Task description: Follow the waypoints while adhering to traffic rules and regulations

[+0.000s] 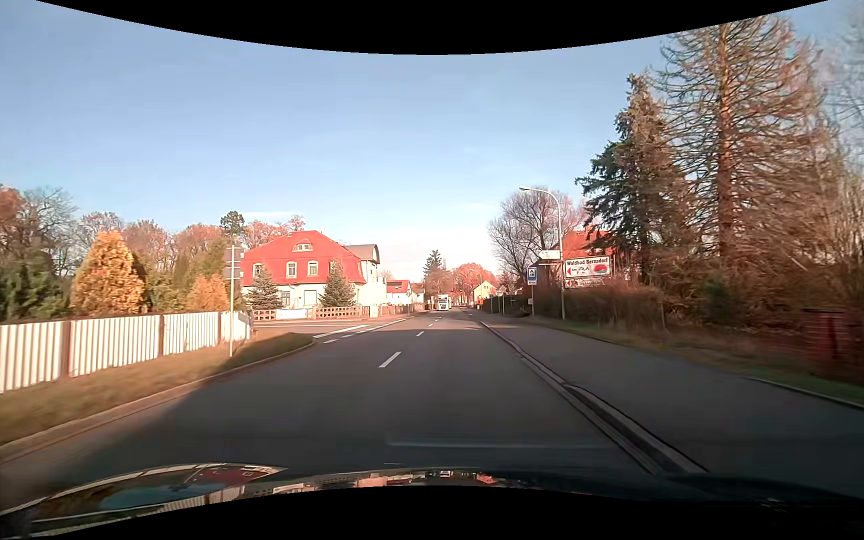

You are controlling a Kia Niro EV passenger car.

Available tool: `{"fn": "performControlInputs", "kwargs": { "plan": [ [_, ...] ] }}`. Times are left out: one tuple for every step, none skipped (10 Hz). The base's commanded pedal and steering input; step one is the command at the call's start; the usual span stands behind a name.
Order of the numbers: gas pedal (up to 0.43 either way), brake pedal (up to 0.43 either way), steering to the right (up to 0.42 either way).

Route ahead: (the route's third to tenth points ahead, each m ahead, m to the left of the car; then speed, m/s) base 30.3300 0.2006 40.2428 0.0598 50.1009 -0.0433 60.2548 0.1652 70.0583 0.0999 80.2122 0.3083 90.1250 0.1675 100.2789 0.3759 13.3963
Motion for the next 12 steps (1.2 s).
{"fn": "performControlInputs", "kwargs": {
  "plan": [
    [0.118, 0.0, -0.001],
    [0.118, 0.0, -0.001],
    [0.118, 0.0, -0.001],
    [0.118, 0.0, -0.001],
    [0.118, 0.0, -0.001],
    [0.118, 0.0, -0.001],
    [0.118, 0.0, -0.001],
    [0.118, 0.0, -0.001],
    [0.118, 0.0, -0.001],
    [0.11, 0.0, -0.001],
    [0.11, 0.0, -0.001],
    [0.11, 0.0, -0.002]
  ]
}}
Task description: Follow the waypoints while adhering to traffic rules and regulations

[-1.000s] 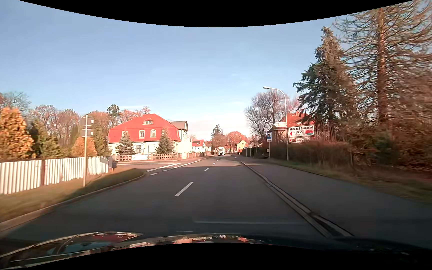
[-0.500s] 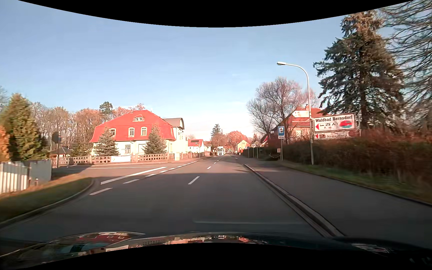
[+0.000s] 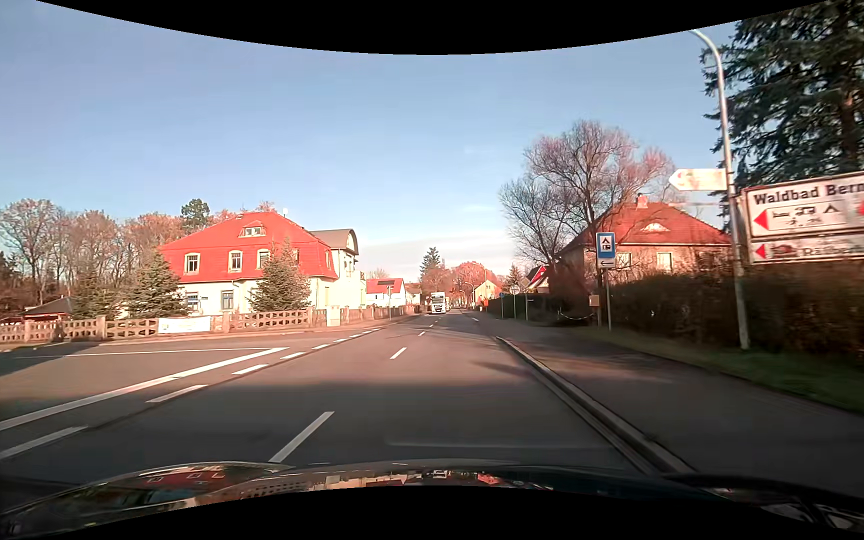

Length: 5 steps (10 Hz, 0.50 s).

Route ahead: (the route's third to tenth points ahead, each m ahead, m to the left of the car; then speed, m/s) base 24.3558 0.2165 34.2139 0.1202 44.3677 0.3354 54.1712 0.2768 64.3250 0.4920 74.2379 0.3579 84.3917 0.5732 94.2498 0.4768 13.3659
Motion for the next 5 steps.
{"fn": "performControlInputs", "kwargs": {
  "plan": [
    [0.11, 0.0, -0.002],
    [0.11, 0.0, -0.003],
    [0.11, 0.0, -0.002],
    [0.098, 0.0, -0.002],
    [0.098, 0.0, -0.002]
  ]
}}
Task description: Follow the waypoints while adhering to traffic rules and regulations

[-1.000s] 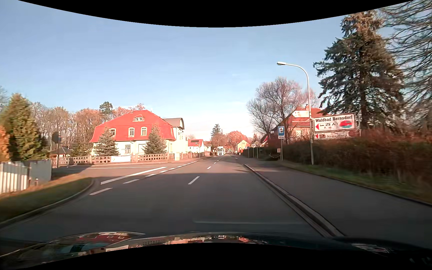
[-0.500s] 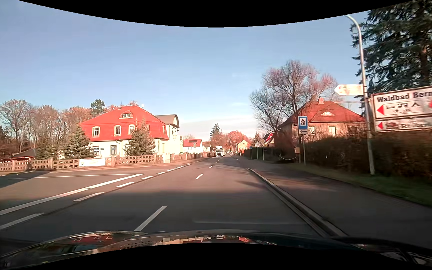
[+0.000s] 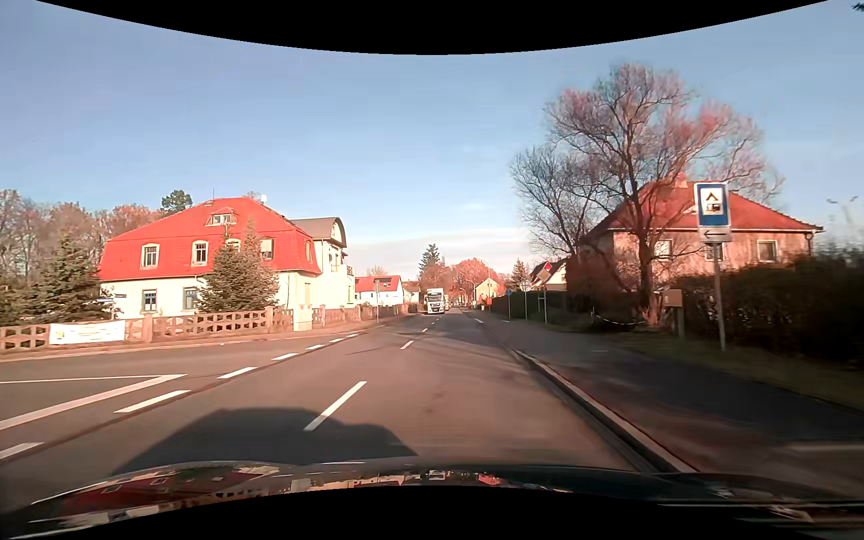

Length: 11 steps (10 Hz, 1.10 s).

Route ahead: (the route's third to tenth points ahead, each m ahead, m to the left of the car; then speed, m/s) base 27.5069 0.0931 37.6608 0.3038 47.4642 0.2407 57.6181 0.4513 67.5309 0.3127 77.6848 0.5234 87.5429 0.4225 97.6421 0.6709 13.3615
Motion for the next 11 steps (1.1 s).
{"fn": "performControlInputs", "kwargs": {
  "plan": [
    [0.098, 0.0, -0.002],
    [0.087, 0.0, -0.002],
    [0.087, 0.0, -0.002],
    [0.087, 0.0, -0.002],
    [0.087, 0.0, -0.002],
    [0.087, 0.0, -0.002],
    [0.087, 0.0, -0.002],
    [0.087, 0.0, -0.002],
    [0.087, 0.0, -0.002],
    [0.098, 0.0, -0.002],
    [0.098, 0.0, -0.002]
  ]
}}
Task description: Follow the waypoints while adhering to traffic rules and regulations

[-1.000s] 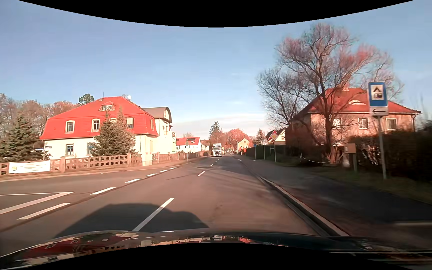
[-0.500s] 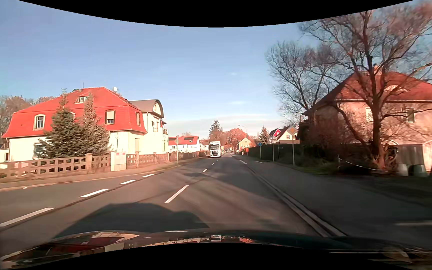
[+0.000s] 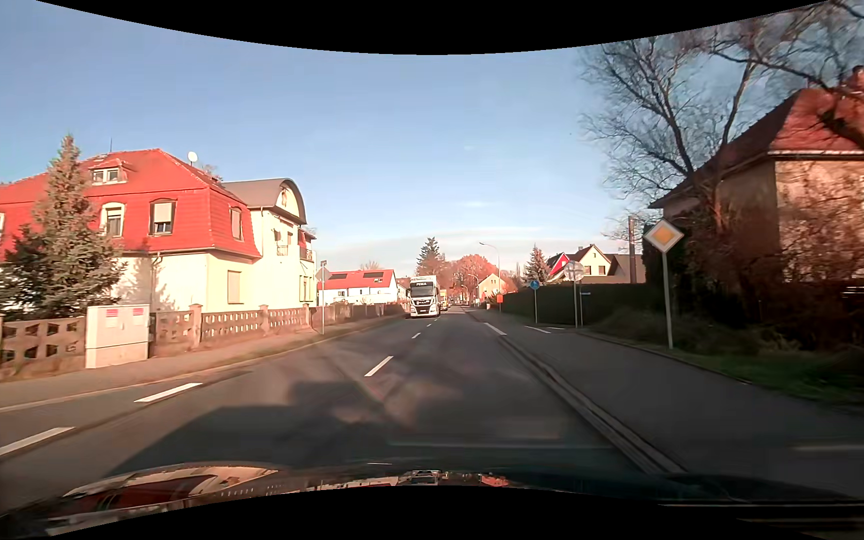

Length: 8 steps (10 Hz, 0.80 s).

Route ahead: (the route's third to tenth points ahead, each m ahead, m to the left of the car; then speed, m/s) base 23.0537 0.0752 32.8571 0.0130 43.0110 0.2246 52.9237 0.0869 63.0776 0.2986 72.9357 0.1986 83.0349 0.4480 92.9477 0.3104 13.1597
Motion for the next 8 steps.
{"fn": "performControlInputs", "kwargs": {
  "plan": [
    [0.098, 0.0, -0.003],
    [0.098, 0.0, -0.002],
    [0.098, 0.0, -0.002],
    [0.098, 0.0, -0.002],
    [0.098, 0.0, -0.002],
    [0.098, 0.0, -0.002],
    [0.098, 0.0, -0.002],
    [0.098, 0.0, -0.003]
  ]
}}
